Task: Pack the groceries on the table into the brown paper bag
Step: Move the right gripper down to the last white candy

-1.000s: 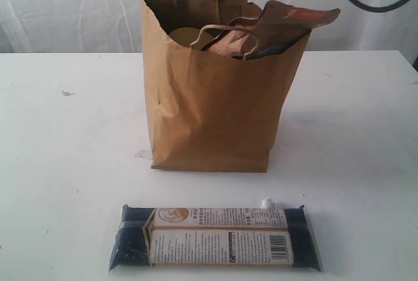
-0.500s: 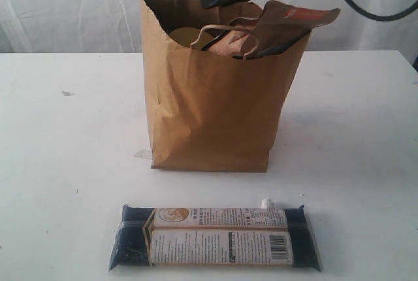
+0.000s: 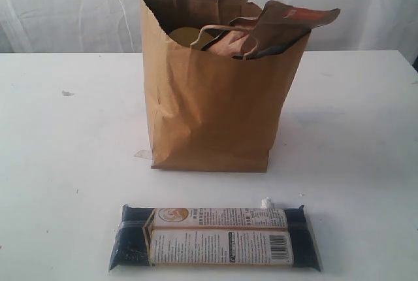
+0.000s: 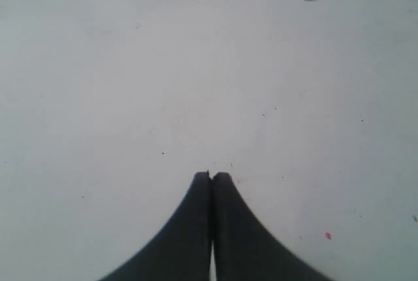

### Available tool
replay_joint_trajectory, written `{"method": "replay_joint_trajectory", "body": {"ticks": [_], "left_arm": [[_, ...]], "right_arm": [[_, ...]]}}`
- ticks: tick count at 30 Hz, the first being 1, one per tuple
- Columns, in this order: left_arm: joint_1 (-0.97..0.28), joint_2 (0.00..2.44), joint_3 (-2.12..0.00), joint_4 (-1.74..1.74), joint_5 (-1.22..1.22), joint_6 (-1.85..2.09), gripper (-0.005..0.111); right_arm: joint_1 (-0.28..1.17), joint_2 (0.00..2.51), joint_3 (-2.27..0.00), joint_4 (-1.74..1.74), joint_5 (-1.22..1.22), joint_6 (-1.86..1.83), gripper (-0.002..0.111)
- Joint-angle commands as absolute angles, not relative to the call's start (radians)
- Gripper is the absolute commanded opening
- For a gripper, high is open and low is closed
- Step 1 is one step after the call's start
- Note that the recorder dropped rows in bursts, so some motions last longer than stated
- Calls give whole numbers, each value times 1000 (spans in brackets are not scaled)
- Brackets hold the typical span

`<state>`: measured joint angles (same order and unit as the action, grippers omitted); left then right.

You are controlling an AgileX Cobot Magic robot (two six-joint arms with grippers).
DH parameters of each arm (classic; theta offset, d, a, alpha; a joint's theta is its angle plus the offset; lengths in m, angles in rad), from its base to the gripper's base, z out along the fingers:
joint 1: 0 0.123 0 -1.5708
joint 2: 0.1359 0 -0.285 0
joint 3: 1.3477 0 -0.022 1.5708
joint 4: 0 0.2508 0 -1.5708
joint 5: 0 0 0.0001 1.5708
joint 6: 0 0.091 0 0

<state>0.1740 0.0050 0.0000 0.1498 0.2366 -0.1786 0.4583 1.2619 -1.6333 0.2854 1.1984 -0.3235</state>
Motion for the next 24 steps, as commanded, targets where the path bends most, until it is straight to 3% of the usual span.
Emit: {"method": "replay_joint_trajectory", "body": {"ticks": [1,10,13,24], "left_arm": [[167,0,0,150,232,-179,0],[167,0,0,150,232,-179,0],[167,0,0,150,232,-179,0],[167,0,0,150,232,-179,0]], "right_arm": [[459,1221,-1539,293,1221,-305,23],[459,1237,-1135,318,1221,-359,23],[459,1248,-999,315,1028,-429,23],[459,1378,-895,280,723,-475,25]]}}
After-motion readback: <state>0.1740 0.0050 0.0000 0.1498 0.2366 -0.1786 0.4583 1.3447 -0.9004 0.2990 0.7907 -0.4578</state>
